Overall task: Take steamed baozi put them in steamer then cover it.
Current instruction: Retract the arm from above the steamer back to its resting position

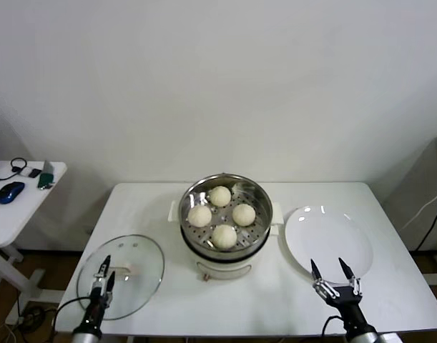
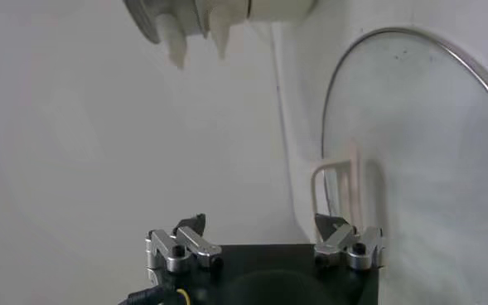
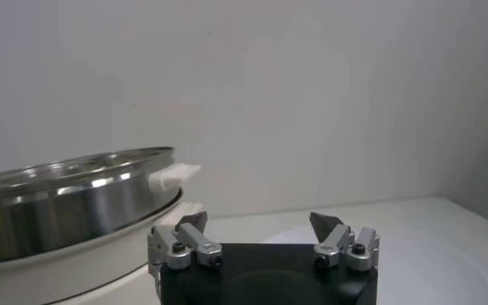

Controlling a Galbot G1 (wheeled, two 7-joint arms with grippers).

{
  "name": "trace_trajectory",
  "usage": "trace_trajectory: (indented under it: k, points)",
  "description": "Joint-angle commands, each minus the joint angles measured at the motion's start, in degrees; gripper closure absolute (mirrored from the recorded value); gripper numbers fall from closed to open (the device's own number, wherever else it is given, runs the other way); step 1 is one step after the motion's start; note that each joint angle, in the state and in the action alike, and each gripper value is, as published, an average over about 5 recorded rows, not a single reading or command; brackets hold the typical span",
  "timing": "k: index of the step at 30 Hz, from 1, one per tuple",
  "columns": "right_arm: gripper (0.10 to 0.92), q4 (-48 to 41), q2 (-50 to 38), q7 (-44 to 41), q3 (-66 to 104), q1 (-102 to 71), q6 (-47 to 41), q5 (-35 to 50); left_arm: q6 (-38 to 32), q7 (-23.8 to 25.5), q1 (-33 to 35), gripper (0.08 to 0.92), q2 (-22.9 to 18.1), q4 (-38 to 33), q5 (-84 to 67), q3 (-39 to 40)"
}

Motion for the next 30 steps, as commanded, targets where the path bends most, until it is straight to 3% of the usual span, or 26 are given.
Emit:
trace_trajectory:
  k: [1,18,21,30]
  points:
    - [0.203,0.53,1.15,-0.04,0.38,-0.96,0.74,-0.43,0.74,-0.24,-3.27,0.177,-0.6,4.1,1.48,0.08]
    - [0.203,0.39,3.38,-0.26,-0.18,-1.88,2.11,-2.26,1.85,-1.12,-8.61,0.183,-1.16,9.18,0.01,0.63]
    - [0.203,0.4,3.72,-0.31,-0.17,-1.89,2.31,-2.4,1.6,-1.14,-8.91,0.226,-1.13,9.99,0.01,0.62]
    - [0.203,0.48,4.5,-0.32,-0.08,-1.94,2.64,-2.86,1.16,-1.38,-8.96,0.486,-1.11,11.57,0.21,0.65]
